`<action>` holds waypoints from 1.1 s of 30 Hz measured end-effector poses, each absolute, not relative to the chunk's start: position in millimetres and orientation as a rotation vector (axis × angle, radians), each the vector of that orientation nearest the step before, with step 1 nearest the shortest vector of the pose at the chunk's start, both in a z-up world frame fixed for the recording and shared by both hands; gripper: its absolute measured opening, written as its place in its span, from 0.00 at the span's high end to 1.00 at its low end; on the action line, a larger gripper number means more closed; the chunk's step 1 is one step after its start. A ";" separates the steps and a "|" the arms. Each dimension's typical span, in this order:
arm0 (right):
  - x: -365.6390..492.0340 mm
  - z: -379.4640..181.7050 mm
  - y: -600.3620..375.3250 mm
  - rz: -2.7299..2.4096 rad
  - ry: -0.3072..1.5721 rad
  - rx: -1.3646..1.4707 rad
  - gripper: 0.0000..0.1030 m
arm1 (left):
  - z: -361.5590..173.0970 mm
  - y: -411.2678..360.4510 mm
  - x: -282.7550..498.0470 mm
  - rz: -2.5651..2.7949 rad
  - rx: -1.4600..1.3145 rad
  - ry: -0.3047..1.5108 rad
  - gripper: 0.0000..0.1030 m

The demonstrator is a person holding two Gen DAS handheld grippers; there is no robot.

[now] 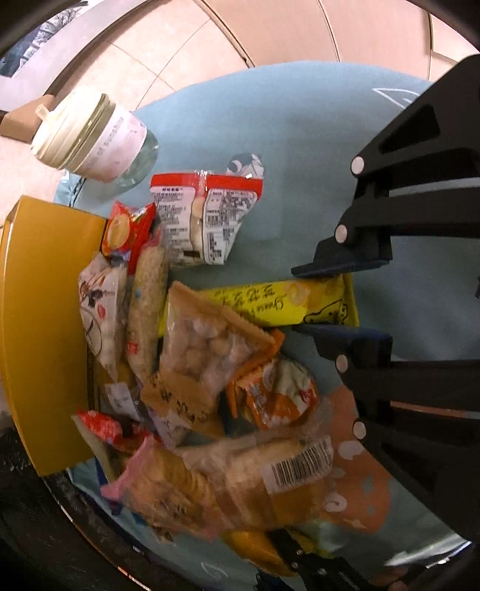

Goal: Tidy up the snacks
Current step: 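Lift both packets over the yellow box and release them inside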

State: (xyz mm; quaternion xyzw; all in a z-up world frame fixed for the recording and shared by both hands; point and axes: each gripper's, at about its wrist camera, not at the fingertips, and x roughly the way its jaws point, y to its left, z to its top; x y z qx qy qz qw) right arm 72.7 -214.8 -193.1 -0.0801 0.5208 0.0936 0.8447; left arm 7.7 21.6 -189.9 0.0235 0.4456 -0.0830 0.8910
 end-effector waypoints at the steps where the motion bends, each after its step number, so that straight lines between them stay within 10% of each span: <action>1: 70.8 -192.0 -213.9 0.198 1.095 -0.170 0.78 | -189.4 21.7 7.0 -0.176 0.045 0.926 0.62; 33: 74.6 -191.9 -224.2 0.160 1.177 -0.101 0.71 | -153.0 15.7 -6.7 -0.194 0.037 0.885 0.63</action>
